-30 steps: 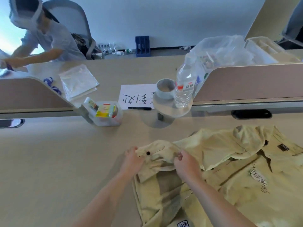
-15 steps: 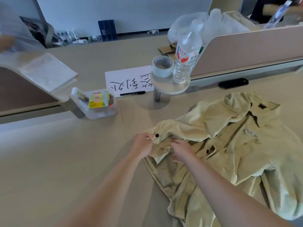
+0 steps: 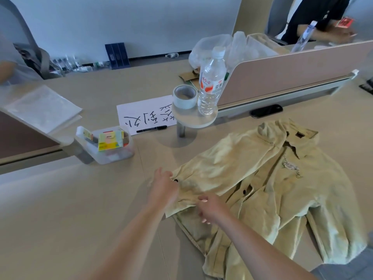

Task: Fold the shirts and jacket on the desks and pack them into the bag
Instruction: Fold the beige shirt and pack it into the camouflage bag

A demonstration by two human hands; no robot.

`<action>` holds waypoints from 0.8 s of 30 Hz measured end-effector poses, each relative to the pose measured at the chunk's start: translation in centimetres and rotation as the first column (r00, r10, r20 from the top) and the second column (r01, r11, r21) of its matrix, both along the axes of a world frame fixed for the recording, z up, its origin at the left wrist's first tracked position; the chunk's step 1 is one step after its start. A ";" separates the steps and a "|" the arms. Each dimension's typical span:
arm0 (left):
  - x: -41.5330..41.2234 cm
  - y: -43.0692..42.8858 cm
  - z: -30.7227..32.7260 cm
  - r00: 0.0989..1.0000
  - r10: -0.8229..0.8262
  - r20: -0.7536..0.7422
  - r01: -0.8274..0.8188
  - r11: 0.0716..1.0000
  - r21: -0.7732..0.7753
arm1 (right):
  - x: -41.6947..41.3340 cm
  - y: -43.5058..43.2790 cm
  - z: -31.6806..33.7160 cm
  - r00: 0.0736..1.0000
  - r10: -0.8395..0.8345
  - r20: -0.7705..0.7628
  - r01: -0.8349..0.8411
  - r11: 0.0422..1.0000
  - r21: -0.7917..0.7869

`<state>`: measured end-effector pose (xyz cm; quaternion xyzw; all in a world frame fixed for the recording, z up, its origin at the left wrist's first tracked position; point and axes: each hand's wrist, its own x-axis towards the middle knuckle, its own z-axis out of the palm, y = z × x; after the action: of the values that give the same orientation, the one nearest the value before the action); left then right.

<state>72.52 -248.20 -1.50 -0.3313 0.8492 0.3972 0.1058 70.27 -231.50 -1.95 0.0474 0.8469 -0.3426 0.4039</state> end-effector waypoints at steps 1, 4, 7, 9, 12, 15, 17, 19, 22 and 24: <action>-0.2 0.3 0.3 0.999 -0.022 -0.039 0.022 1.000 0.010 | -0.5 0.3 0.1 0.994 -0.034 -0.101 0.038 0.999 0.035; -1.2 0.9 0.3 0.990 -0.088 -0.106 0.099 0.990 0.104 | -2.2 1.2 0.8 0.942 -0.104 -0.320 0.158 0.977 0.146; -1.2 1.9 -0.4 0.971 -0.240 0.011 0.237 0.964 0.122 | -3.3 2.2 0.8 0.943 -0.149 -0.297 0.215 0.955 0.204; -0.8 2.5 -1.5 0.942 -0.324 0.083 0.313 0.941 0.129 | -3.7 2.6 0.5 0.963 -0.180 -0.202 0.209 0.969 0.134; 0.5 3.1 -2.7 0.884 -0.443 0.151 0.430 0.896 0.109 | -3.9 2.8 -0.1 0.974 -0.175 -0.141 0.187 0.979 0.076; 0.9 3.4 -3.4 0.841 -0.508 0.186 0.507 0.860 0.056 | -4.1 2.8 0.1 0.982 -0.151 -0.115 0.159 0.985 0.068; 1.1 3.7 -3.7 0.808 -0.545 0.224 0.556 0.831 0.016 | -4.3 2.9 0.4 0.985 -0.135 -0.103 0.141 0.988 0.056; 1.1 3.7 -3.6 0.796 -0.549 0.255 0.571 0.821 -0.016 | -4.5 3.0 0.4 0.986 -0.137 -0.097 0.141 0.989 0.042; 0.5 3.6 -2.8 0.840 -0.497 0.217 0.513 0.858 -0.018 | -4.7 3.1 0.2 0.983 -0.142 -0.114 0.148 0.988 0.048; 0.0 3.6 -1.9 0.837 -0.515 0.184 0.525 0.851 -0.002 | -4.9 3.2 0.2 0.978 -0.156 -0.135 0.164 0.985 0.054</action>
<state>72.55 -244.59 -3.37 -0.1250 0.9045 0.3002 0.2759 65.40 -228.35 -1.73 0.1061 0.8757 -0.3485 0.3169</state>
